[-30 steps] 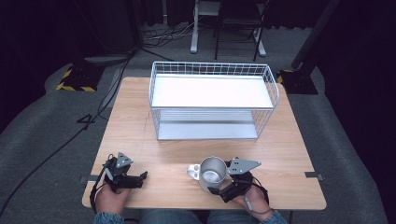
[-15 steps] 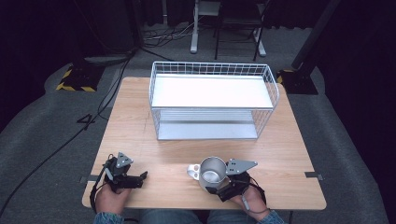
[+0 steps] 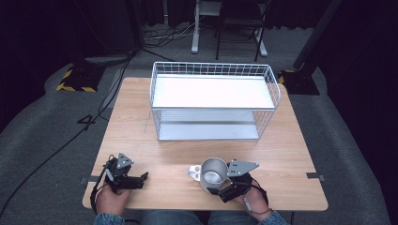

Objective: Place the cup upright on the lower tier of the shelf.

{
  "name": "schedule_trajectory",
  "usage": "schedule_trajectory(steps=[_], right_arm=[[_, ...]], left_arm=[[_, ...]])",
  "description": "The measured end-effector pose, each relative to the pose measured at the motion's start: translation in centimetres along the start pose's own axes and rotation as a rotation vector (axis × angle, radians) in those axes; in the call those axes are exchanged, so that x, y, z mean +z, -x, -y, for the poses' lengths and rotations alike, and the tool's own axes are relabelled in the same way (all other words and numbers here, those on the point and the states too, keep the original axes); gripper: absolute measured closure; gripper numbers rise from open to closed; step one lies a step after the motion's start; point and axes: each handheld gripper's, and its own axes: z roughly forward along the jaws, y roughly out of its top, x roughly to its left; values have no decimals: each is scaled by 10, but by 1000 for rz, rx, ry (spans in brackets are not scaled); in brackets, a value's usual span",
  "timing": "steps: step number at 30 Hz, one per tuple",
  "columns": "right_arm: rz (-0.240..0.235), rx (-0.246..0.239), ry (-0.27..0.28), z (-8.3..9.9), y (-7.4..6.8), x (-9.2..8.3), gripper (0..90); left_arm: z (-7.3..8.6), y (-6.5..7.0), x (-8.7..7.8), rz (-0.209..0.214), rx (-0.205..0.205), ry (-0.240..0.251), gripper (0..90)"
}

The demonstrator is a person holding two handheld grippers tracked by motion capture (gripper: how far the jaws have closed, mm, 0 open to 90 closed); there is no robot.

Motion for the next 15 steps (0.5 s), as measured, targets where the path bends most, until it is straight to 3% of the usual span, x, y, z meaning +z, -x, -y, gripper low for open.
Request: schedule_trajectory(steps=[15], right_arm=[[11,-49,-4,-15,2,1,88]], left_arm=[[0,0,0,0,0,0,44]])
